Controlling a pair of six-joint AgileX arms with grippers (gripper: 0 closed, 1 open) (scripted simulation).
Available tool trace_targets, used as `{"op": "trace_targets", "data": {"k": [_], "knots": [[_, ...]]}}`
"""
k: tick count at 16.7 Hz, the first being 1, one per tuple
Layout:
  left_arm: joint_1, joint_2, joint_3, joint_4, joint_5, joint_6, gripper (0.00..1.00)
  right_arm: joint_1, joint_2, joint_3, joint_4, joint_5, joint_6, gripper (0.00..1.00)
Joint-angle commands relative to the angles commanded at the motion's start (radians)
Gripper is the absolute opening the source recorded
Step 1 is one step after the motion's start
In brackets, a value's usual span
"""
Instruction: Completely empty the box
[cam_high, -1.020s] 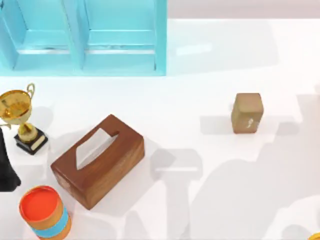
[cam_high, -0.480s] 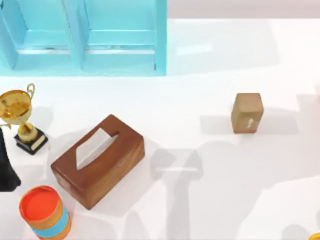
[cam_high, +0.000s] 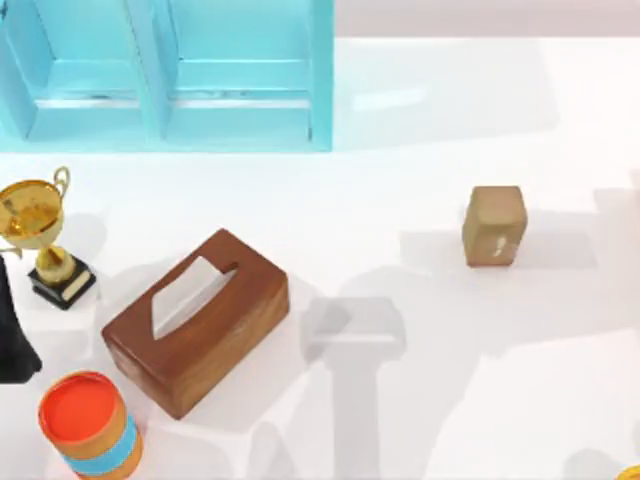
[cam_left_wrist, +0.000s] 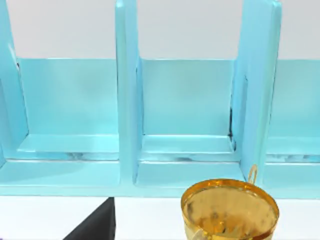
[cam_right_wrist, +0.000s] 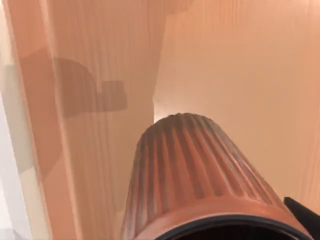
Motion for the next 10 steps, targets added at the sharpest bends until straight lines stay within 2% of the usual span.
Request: {"op": "trace_targets", "data": {"k": [10], "knots": [[0.0, 0.0, 0.0, 0.0, 0.0, 0.0, 1.0, 0.614, -0.092, -0.354, 0.251, 0.045, 0.614, 0.0]]}}
